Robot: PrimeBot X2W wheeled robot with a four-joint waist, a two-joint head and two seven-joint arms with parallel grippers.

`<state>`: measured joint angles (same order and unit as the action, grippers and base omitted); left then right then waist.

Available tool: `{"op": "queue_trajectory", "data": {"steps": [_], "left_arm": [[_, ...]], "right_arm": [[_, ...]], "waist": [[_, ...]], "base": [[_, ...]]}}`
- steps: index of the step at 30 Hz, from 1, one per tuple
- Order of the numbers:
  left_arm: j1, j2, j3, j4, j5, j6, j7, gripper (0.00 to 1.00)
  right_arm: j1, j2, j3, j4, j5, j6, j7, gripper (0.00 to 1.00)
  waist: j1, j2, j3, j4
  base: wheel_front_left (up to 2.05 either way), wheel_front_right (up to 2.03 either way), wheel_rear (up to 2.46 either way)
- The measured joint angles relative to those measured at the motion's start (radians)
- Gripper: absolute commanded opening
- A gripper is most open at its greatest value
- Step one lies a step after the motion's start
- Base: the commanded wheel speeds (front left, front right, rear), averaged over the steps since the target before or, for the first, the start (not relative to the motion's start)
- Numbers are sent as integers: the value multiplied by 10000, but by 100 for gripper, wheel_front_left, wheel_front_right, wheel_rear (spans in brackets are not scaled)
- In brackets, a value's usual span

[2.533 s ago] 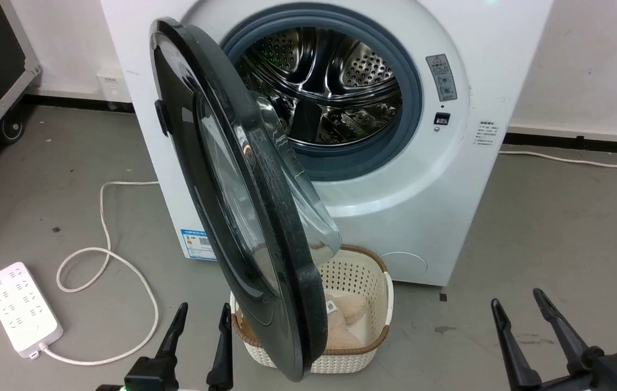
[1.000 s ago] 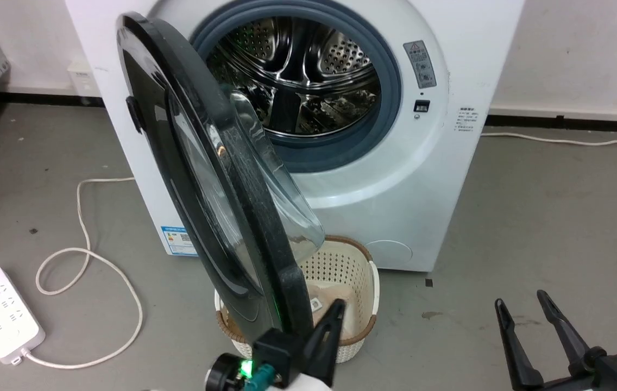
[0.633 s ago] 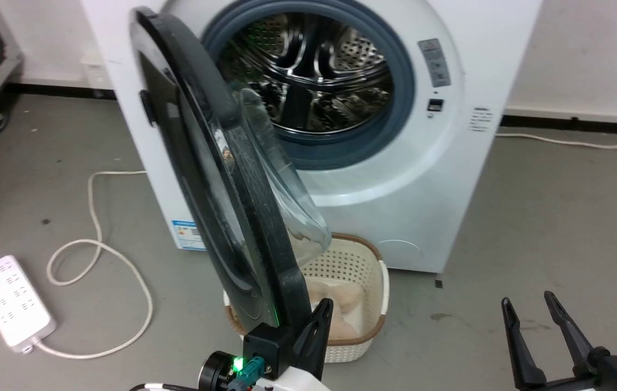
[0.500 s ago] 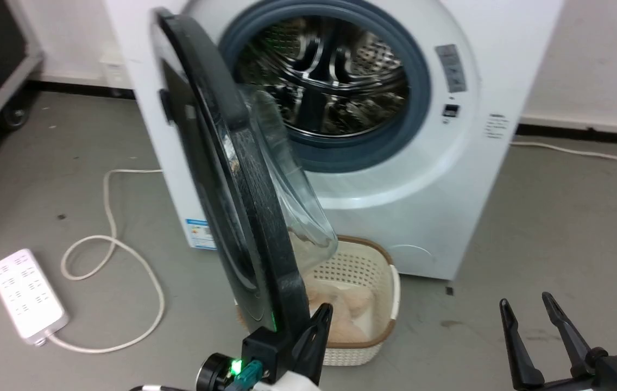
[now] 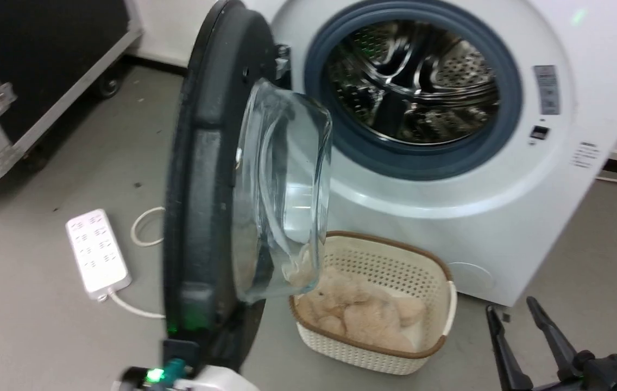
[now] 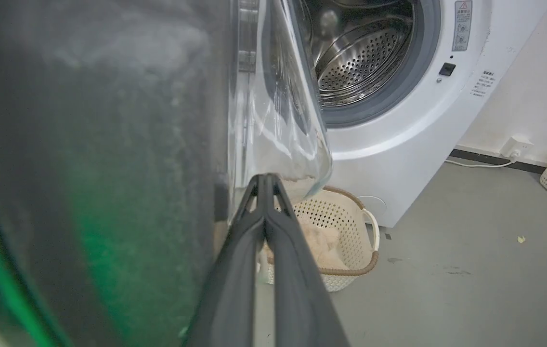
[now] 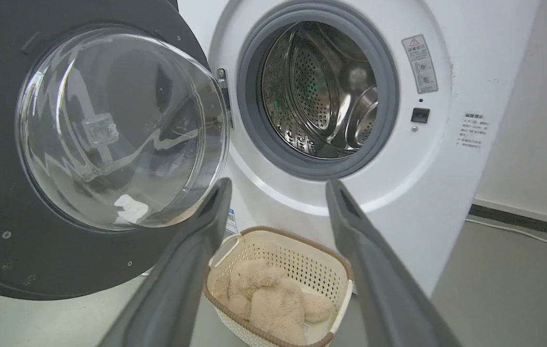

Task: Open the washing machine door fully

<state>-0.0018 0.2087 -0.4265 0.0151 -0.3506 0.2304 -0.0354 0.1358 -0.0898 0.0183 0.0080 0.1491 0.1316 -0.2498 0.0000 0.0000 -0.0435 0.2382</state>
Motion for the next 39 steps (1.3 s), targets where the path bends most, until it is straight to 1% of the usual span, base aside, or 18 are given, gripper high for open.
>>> {"op": "queue_trajectory", "data": {"steps": [6, 8, 13, 16, 18, 19, 23, 29, 34, 39], "left_arm": [[8, 913, 1009, -217, -355, 173, 493, 0], [7, 1290, 1392, -232, -497, 198, 704, 0], [-122, 2102, 2301, -169, -842, 219, 836, 0], [-372, 2539, 2746, 113, -997, 117, 880, 0], [-591, 2786, 2928, 376, -1076, -31, 878, 0], [-706, 2897, 3037, 541, -1137, -117, 878, 0], [-1197, 3271, 3522, 1243, -1310, -222, 698, 0], [-1833, 3662, 4042, 2130, -1494, -286, 322, 0], [-2033, 3716, 4176, 2631, -1628, -376, -100, 0], [-2034, 3638, 3985, 2566, -1530, -575, -648, 0]], "right_arm": [[-12, 2, 50, 52, 0, 0, 2, 100], [-22, -10, 102, 44, -2, 0, 13, 100], [-143, -127, 207, -4, -15, 0, 79, 100], [-340, -240, 236, -67, -15, 0, 128, 100], [-428, -299, 203, -127, -15, 0, 151, 100], [-449, -337, 211, -148, -15, 0, 180, 100], [-589, -458, 251, -159, -13, 0, 199, 100], [-692, -552, 234, -215, -13, 0, 276, 100], [-797, -591, 221, -201, -4, 0, 278, 100], [-809, -589, 88, -136, -2, 0, 232, 100]], "waist": [[0, 0, 291, 302], [0, -1, 434, 314], [0, 0, 855, 257], [1, 0, 1114, 183], [1, 0, 1290, 134], [1, 0, 1379, 111], [1, 0, 1705, -4], [1, 0, 2042, -170], [2, 0, 2066, -272], [1, 0, 1834, -325]], "base": [[0, 0, 0], [0, 0, 0], [0, 0, 0], [0, 0, 0], [0, 0, 0], [0, 0, 0], [0, 0, 0], [0, 0, 0], [0, 0, 0], [0, 0, 0]]}}
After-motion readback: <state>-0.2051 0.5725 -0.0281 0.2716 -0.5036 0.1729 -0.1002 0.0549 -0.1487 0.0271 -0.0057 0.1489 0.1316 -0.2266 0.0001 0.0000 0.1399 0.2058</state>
